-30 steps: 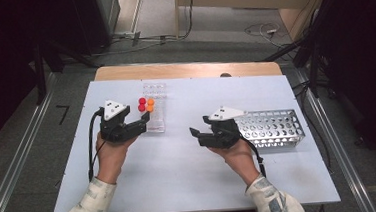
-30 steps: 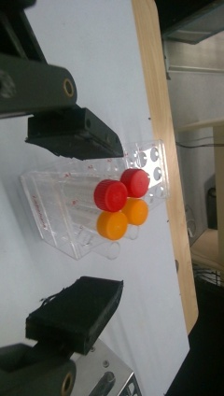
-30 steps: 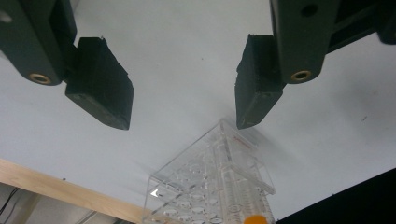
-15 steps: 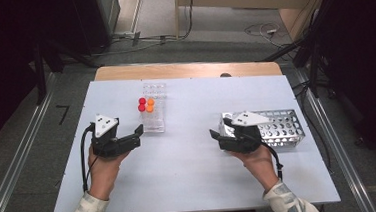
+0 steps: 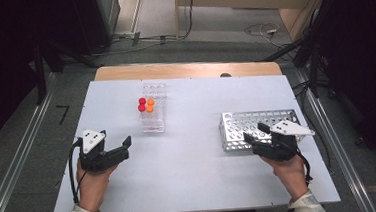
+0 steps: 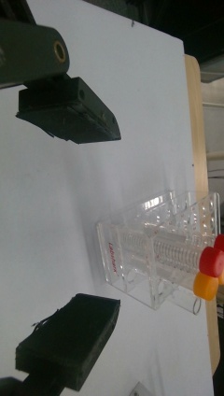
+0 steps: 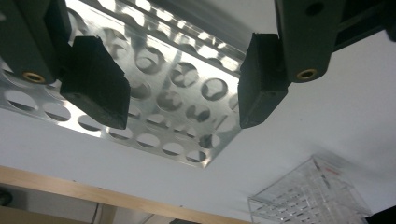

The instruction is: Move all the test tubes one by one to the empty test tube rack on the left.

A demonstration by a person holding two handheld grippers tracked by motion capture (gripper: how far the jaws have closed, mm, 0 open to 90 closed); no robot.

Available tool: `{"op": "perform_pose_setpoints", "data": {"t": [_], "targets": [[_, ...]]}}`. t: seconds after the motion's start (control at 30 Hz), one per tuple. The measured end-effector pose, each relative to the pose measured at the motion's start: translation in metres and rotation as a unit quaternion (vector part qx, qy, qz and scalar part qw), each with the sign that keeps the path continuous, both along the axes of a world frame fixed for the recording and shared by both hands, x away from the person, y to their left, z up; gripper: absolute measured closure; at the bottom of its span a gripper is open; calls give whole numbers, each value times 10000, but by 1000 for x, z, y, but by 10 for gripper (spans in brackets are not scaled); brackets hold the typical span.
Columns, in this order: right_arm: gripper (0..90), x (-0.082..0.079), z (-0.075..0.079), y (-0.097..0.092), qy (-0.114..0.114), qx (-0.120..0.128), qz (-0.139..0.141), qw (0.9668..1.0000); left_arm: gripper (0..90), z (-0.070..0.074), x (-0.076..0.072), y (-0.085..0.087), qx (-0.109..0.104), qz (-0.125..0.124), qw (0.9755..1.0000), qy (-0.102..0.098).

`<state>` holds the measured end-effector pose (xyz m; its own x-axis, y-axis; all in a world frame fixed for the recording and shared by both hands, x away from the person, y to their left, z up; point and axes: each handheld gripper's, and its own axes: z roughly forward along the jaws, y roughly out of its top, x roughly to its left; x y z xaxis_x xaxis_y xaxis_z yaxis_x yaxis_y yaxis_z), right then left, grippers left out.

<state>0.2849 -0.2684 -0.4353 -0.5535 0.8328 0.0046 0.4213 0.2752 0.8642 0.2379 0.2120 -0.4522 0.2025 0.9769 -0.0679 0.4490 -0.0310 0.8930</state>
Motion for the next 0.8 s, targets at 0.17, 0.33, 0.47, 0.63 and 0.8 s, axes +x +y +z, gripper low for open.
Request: {"op": "perform_pose_setpoints", "data": {"t": [0.17, 0.33, 0.47, 0.63, 0.8], "targets": [[314, -7, -3, -20, 5, 23, -187, 9998, 132, -5, -7, 8, 43, 116, 9999, 24], [313, -14, -4, -38, -20, 7, -365, 9993, 131, -7, -16, 16, 78, 203, 9998, -15], [312, -21, -6, -51, -42, -1, -511, 9987, 132, -8, -22, 24, 62, 316, 9995, -57], [312, -27, -9, -67, -17, 40, -706, 9975, 131, -10, -27, 33, 49, 425, 9991, -55], [312, -32, -14, -79, 40, 25, -886, 9961, 131, -12, -29, 41, 10, 525, 9986, -42]]}}
